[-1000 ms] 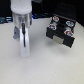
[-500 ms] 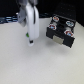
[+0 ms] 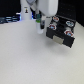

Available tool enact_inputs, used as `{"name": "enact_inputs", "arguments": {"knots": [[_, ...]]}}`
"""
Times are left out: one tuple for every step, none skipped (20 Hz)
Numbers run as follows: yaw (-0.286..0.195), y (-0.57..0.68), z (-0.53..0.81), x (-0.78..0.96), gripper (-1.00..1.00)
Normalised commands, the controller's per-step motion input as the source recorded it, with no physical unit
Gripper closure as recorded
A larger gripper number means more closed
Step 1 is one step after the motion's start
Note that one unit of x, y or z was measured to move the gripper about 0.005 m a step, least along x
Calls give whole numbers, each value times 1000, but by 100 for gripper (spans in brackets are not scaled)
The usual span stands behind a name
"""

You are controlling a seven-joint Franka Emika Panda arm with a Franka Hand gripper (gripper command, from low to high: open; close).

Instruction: Open the kcup holder, insert the kcup into the holder, and close the kcup holder

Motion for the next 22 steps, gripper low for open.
{"name": "enact_inputs", "arguments": {"knots": [[15,669,605,316,100],[8,689,549,266,100],[8,703,513,279,100],[18,679,423,90,100],[18,665,414,123,100],[15,658,383,110,100],[13,656,342,104,100],[17,656,273,47,100],[18,660,230,0,100],[16,668,211,-19,100],[14,669,146,-43,100],[24,632,112,-9,100],[34,627,134,9,100],[46,607,183,7,100],[49,606,170,16,100],[44,610,132,4,100],[46,609,114,13,100],[46,614,103,22,100],[44,617,61,10,100],[45,619,40,12,100],[50,614,29,3,100],[55,605,23,1,100]]}}
